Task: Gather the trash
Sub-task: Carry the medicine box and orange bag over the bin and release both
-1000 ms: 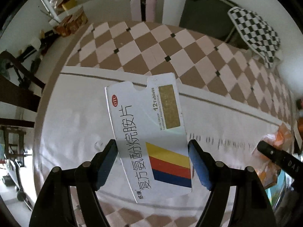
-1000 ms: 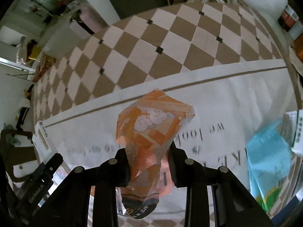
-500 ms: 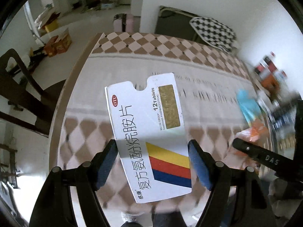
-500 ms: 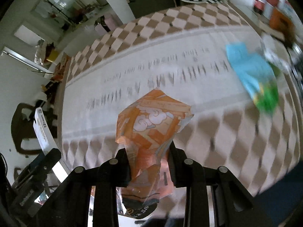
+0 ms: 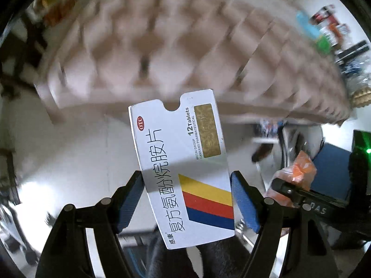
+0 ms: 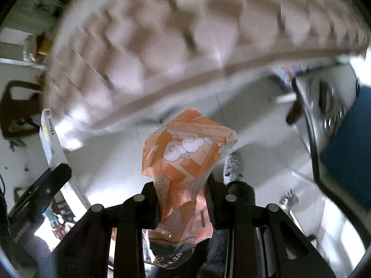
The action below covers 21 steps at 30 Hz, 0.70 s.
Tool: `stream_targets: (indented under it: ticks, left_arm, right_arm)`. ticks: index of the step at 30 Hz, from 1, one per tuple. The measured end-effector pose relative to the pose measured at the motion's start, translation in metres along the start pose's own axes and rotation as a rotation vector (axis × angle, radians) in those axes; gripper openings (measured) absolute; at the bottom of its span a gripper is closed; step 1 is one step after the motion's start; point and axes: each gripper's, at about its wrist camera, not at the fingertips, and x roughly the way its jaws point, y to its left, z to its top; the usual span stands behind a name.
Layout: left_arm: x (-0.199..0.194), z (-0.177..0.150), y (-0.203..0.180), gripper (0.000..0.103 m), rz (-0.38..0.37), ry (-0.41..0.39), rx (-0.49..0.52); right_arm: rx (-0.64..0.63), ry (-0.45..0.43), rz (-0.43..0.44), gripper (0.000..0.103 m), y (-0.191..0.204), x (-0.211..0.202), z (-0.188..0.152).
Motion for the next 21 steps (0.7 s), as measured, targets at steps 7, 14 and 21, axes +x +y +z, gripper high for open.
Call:
stream_targets:
  ticks: [7, 14, 21]
  left_arm:
    - [0.150, 0.006, 0.039, 0.074, -0.085, 0.165, -0.086]
    - [0.282, 0.007, 0.069, 0.075, -0.160, 0.282, -0.134]
    - [0.340, -0.004, 0.086, 0.076, -0.193, 0.354, -0.168]
  right_arm:
    - [0.023, 0.155, -0.001, 0.032, -0.031, 0.162, -0.021]
    - [0.049, 0.199, 0.012, 0.032, -0.051, 0.301, 0.003]
    - [0.024, 0.221, 0.026, 0.034, -0.059, 0.380, 0.015]
